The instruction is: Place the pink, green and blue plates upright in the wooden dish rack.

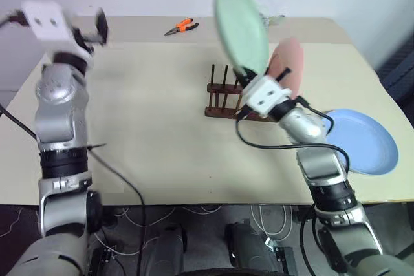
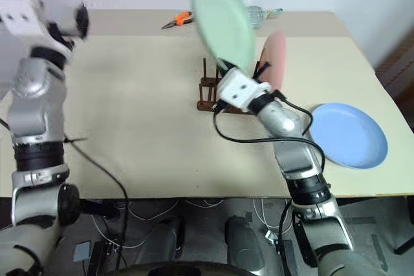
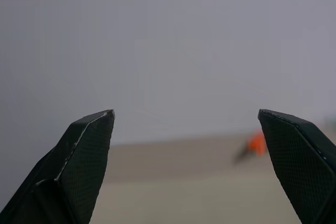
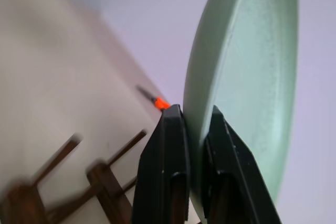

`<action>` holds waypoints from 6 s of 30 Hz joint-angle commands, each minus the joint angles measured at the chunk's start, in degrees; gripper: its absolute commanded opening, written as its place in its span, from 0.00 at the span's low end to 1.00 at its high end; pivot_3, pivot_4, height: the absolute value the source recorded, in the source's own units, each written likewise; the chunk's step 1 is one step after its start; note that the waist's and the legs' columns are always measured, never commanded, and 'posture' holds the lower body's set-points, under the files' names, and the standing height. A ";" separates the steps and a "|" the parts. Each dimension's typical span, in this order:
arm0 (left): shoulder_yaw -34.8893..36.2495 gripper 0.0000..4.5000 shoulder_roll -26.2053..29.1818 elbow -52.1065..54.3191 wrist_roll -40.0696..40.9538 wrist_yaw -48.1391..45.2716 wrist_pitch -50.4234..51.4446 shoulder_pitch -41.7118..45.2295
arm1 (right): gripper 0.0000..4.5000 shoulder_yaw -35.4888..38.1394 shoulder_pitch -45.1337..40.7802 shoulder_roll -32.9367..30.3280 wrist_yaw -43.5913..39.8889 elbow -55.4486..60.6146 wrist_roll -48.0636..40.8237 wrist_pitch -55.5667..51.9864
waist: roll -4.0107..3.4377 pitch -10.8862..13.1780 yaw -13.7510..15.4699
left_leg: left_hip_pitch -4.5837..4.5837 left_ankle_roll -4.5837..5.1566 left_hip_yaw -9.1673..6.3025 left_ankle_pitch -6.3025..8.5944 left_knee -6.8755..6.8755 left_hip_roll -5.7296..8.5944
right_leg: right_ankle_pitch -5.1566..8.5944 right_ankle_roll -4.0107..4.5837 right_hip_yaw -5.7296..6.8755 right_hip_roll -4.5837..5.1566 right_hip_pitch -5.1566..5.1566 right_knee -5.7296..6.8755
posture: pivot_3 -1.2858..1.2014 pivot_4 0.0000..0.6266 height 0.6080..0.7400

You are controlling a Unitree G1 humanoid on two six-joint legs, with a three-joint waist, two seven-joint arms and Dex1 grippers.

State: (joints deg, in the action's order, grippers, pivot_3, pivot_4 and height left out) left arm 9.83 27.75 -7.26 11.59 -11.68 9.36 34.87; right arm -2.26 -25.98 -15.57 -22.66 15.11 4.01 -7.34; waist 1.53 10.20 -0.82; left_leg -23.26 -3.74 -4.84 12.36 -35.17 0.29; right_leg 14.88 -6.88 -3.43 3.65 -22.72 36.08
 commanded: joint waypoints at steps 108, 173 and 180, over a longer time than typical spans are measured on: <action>-9.32 1.00 -5.37 -13.13 -7.42 -18.02 -21.78 -9.00 | 0.01 21.10 -25.86 13.08 32.19 12.34 -88.00 -31.78 | -0.76 0.12 -1.18 | -0.20 0.23 -0.08 0.02 -0.05 -0.04 | 0.00 0.09 0.08 0.03 -0.20 0.13 | 0.52 0.24 1.00; -8.96 1.00 1.48 -7.40 -5.04 -28.25 -15.95 -19.53 | 0.62 19.25 21.01 -30.45 -11.29 -7.81 -30.14 -9.30 | -1.01 0.24 -1.34 | -0.06 0.26 0.27 0.04 0.02 -0.13 | 0.12 0.26 -0.19 -0.08 -0.22 -0.03 | 0.52 0.24 1.00; -7.56 1.00 2.89 -2.03 -4.18 -27.93 -13.87 -23.57 | 0.62 16.08 16.88 -28.07 -15.12 -13.14 -26.96 -5.49 | -0.86 0.22 -1.59 | 0.24 0.30 0.54 0.01 -0.04 -0.15 | 0.13 0.35 -0.53 -0.11 -0.04 -0.04 | 0.52 0.24 1.00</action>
State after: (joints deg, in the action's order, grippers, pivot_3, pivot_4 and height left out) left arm 1.11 30.00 -11.17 6.98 -39.89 -5.24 12.20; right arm 13.59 -8.46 -44.34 -36.93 2.70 -23.30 -14.24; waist 0.67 10.42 -2.41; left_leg -23.05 -3.44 -4.30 12.38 -35.20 0.14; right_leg 15.02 -6.55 -3.96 3.54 -22.76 36.03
